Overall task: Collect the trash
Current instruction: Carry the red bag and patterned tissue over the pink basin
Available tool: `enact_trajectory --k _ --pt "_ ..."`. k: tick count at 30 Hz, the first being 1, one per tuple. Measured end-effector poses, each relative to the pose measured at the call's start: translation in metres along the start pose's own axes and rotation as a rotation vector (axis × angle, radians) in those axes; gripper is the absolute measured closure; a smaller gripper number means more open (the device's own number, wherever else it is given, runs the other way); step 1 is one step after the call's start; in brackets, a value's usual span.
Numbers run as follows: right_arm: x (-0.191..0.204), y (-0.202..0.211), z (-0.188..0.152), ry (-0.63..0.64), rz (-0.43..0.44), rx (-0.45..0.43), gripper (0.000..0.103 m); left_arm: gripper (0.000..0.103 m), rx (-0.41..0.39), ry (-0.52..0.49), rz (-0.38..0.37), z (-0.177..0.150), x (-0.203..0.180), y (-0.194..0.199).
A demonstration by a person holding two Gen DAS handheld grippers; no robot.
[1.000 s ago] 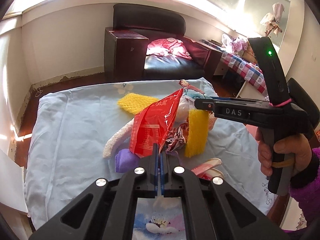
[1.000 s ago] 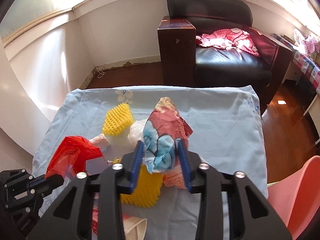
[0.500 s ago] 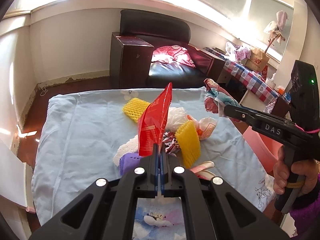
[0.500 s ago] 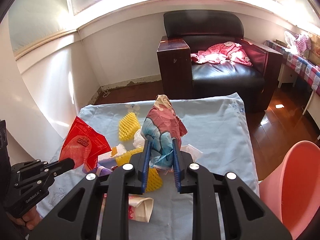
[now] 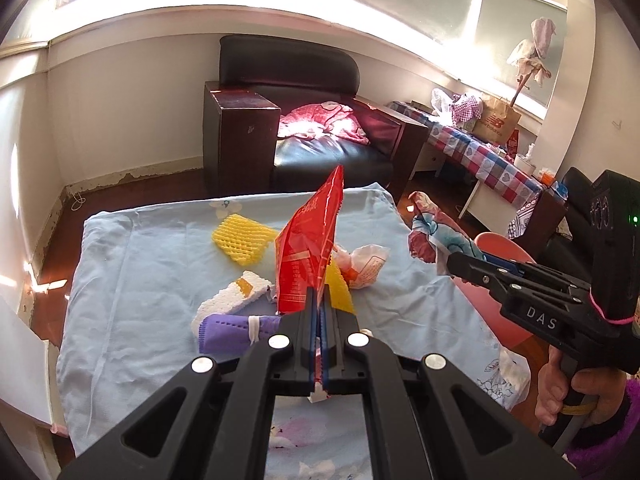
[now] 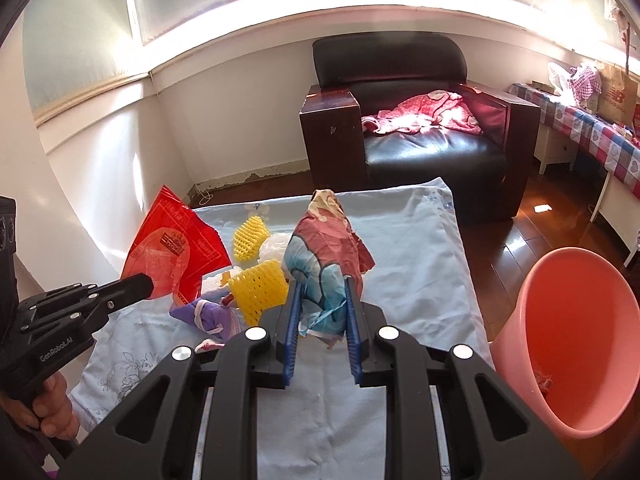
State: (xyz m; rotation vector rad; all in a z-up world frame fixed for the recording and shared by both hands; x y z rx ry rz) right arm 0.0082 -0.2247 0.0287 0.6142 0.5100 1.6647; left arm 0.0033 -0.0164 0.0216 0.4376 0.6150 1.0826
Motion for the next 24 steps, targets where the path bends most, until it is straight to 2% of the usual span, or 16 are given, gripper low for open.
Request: enact_trajectory --k 12,24 --pt "-0.044 0.028 -0.010 -0.073 -0.079 -0.033 0.082 0.102 0.017 0.002 -0.092 0.013 -0.038 -0.020" --pt "-0.119 0.054 -0.026 -0.202 -0.231 -0.046 0.082 0.102 0.051 -0.103 -0.270 0.030 -0.126 -0.065"
Point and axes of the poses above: each gripper's, at about its wrist camera, not at the fingertips, and y roughly against the way its jaws point, x to its left, z to its top, the point moved 1 cm from there along -y, roughly the way its jaws point, and after that the axes turned 6 degrees about -z, right-handed, at the moved point
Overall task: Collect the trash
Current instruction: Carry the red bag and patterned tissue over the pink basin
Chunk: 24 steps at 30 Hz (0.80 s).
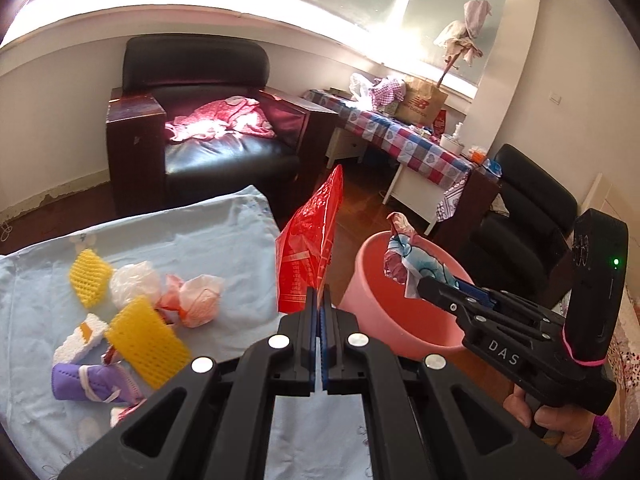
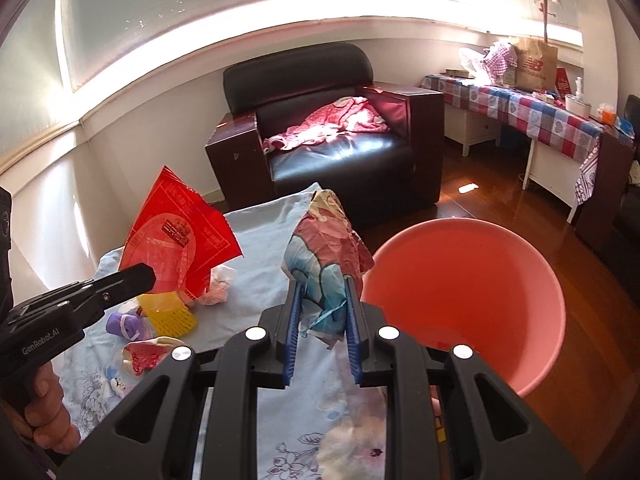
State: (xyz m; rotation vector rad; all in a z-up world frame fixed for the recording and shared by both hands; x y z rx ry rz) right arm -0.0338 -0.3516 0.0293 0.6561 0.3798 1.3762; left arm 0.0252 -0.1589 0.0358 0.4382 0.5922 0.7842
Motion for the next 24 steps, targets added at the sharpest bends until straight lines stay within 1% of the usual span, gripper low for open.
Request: enact_trajectory --k 9,13,19,24 --pt "-0.058 -0.005 -0.011 -0.085 -0.118 0.030 0.082 0.102 0.077 -0.029 -0.112 0.004 -0.047 -0.059" --pt "-0.074 -0.013 -0.018 -0.110 -0.148 0.055 0.082 0.102 0.116 -0.023 -0.150 0.004 -0.060 -0.084" --pt "-0.089 -0.023 -0.027 -0.119 -0.185 0.087 0.082 0.102 0.170 -0.038 -0.168 -0.002 -0.079 -0.112" --pt "-0.096 -0.029 -0.033 -0.132 -0.201 0.114 0.082 0.102 0.218 -0.028 -0.167 -0.007 -0.086 -0.135"
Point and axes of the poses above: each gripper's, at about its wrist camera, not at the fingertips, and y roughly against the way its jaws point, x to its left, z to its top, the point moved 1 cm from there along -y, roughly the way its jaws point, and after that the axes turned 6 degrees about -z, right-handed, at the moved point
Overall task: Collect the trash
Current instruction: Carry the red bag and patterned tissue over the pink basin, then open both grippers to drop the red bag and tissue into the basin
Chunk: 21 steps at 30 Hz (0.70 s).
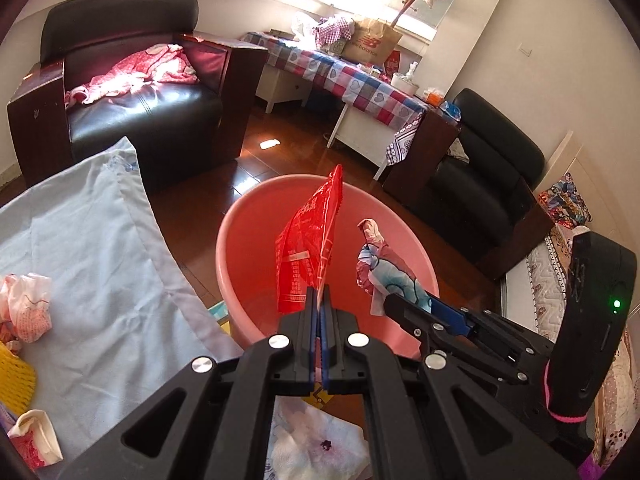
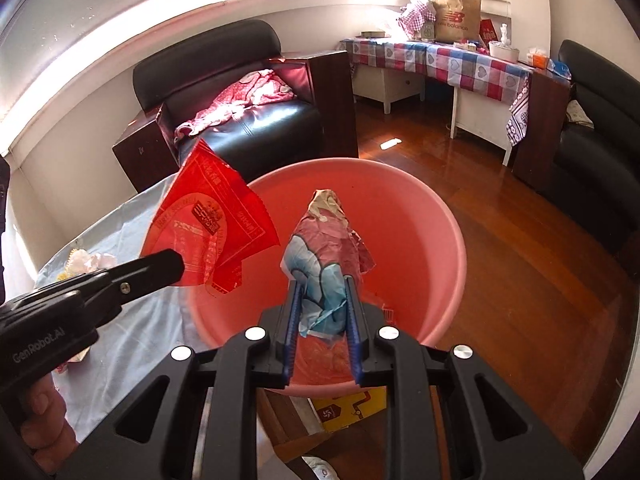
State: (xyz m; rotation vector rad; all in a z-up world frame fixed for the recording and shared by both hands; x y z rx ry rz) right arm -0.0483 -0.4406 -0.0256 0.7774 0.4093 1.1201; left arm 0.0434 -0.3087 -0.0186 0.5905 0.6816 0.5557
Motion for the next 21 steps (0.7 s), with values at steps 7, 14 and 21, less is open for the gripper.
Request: enact_trajectory --k 7,14,21 --pt "-0.004 -0.007 -0.002 -0.002 -0.016 0.015 0.082 0.102 0.030 0.012 0.013 -0.004 0.002 -0.018" --pt "-0.004 -0.016 -0.004 -0.028 -0.035 0.042 0.076 0.100 0.039 0.022 0.036 -0.006 0.006 -0.023" --pt "-0.009 -0.017 -0.004 -0.044 -0.027 0.045 0.063 0.070 0.021 0.033 0.053 -0.006 0.007 -0.017"
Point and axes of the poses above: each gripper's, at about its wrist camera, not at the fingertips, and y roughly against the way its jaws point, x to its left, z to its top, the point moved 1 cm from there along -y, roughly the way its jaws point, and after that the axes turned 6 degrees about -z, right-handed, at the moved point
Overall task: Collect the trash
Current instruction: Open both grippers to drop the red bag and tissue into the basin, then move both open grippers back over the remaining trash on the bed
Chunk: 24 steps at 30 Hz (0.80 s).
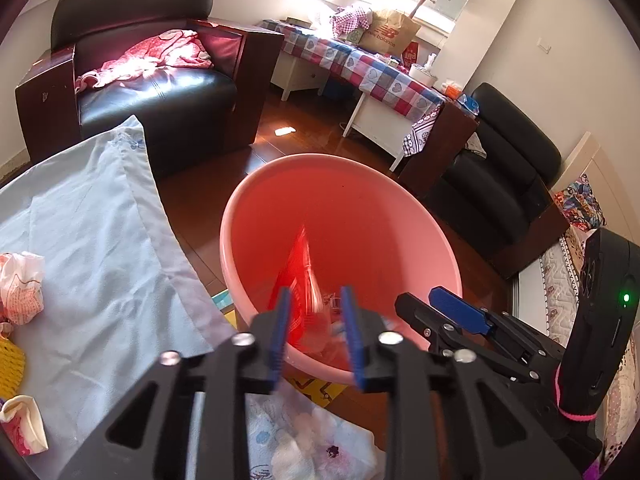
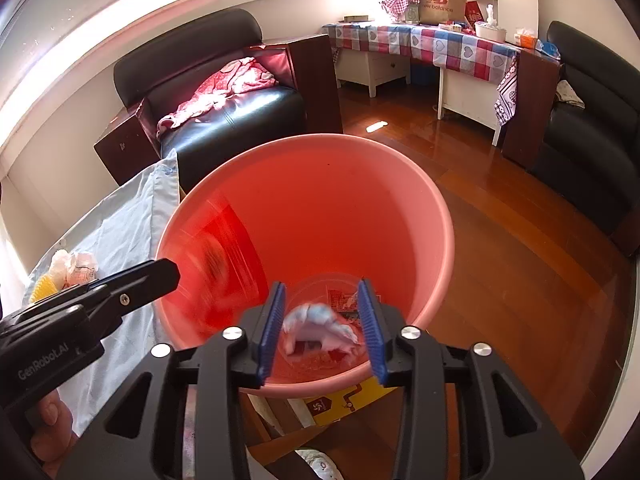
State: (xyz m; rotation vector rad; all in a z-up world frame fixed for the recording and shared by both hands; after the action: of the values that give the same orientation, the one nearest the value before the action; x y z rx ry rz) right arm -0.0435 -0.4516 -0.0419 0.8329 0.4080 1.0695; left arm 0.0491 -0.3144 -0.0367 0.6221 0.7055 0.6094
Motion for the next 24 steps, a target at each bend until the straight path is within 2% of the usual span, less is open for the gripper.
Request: enact_trajectory --k 10,19,24 --pt "0.014 0.022 -0.002 0.037 0.026 -0.055 0.063 0.061 -0.046 -0.010 0.003 0.000 0.003 0.027" --pt "0.039 0.046 -0.009 0.092 0.106 -0.091 0.063 0.061 -0.088 -0.040 0.065 -0.015 0.015 0.072" --pt "0.063 0.054 -0.017 0.131 0.144 -0.095 0.063 0.061 -0.102 -0.010 0.096 -0.029 0.032 0.098"
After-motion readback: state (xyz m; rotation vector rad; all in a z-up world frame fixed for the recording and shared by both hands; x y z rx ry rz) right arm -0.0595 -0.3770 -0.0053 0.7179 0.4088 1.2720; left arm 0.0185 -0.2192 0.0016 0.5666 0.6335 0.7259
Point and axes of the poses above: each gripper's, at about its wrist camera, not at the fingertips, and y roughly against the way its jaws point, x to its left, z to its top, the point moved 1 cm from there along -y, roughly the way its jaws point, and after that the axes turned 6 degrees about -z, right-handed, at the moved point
